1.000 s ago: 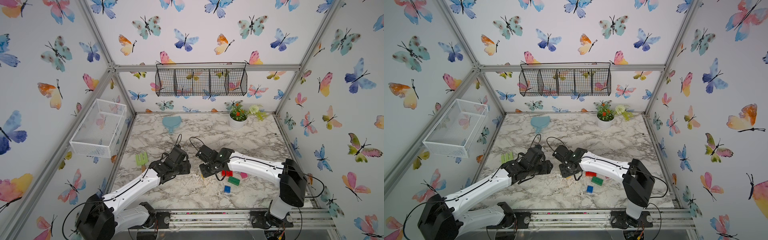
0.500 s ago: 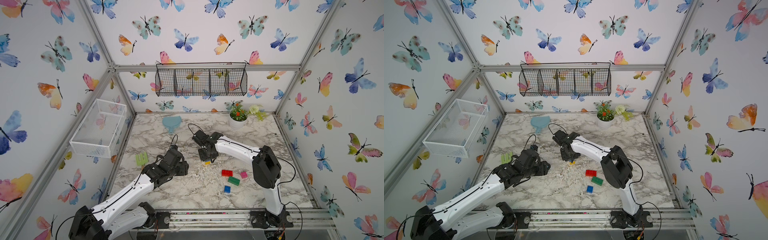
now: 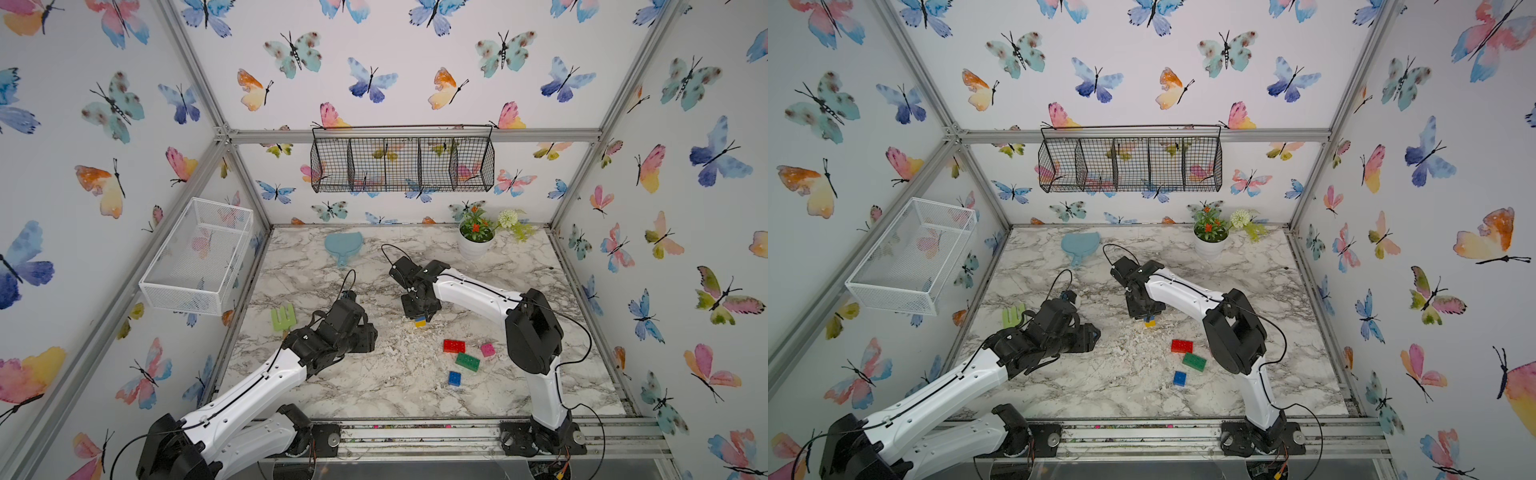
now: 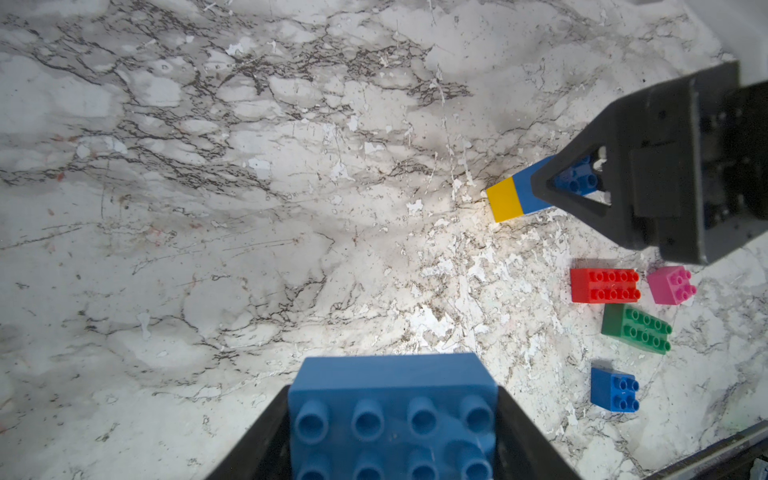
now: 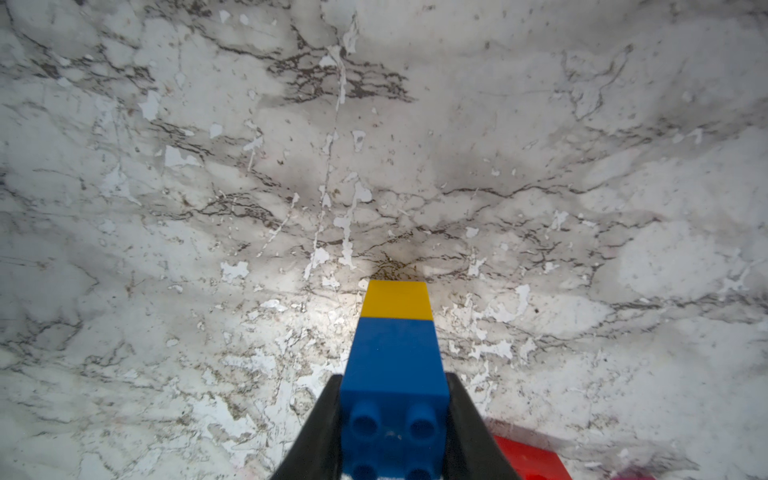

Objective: Assemble a spoon with lego
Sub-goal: Move the lego brick at the center of the board, then assemble the lego brick with the lego brick.

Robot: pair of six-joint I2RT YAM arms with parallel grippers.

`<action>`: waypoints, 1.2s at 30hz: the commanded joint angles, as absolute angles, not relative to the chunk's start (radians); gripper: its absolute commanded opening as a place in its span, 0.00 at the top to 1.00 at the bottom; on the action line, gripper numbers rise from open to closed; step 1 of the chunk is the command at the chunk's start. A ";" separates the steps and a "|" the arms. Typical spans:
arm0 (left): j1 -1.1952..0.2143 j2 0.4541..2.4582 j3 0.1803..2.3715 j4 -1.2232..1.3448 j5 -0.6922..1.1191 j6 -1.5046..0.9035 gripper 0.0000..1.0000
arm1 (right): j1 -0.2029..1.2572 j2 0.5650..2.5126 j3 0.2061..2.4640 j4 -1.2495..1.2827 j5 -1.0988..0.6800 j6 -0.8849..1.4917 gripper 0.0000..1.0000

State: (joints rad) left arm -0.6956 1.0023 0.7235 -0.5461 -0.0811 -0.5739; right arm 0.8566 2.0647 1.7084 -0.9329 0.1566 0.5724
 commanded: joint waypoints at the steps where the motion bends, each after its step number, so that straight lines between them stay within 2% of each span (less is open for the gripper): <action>1: -0.692 1.014 0.752 -0.575 -0.054 -0.558 0.49 | 0.850 2.069 1.699 -0.920 0.131 0.573 0.60; 5: -0.690 1.033 0.772 -0.574 -0.035 -0.560 0.48 | 0.847 2.054 1.695 -0.901 0.115 0.568 0.49; 12: -0.719 1.061 0.830 -0.572 -0.020 -0.580 0.47 | 0.844 2.008 1.704 -0.887 0.102 0.540 0.36; 15: -0.754 1.091 0.867 -0.573 -0.019 -0.604 0.46 | 0.826 1.933 1.684 -0.875 0.102 0.518 0.25; 20: -0.821 1.168 0.926 -0.561 -0.007 -0.664 0.46 | 0.746 1.766 1.580 -0.828 0.078 0.462 0.18; 25: -0.881 1.328 1.035 -0.555 0.019 -0.703 0.46 | 0.590 1.634 1.420 -0.781 0.018 0.372 0.15; 30: -0.878 1.509 1.204 -0.626 0.019 -0.715 0.46 | 0.465 1.542 1.230 -0.654 -0.080 0.329 0.15; 36: -0.847 1.615 1.371 -0.730 -0.037 -0.745 0.46 | 0.429 1.532 1.143 -0.586 -0.149 0.296 0.15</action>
State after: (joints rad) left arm -0.8658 1.5902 1.3045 -0.6483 -0.0032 -0.7204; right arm 0.4316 1.5509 1.1530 -0.6590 -0.0845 0.3378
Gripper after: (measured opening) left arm 0.642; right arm 0.850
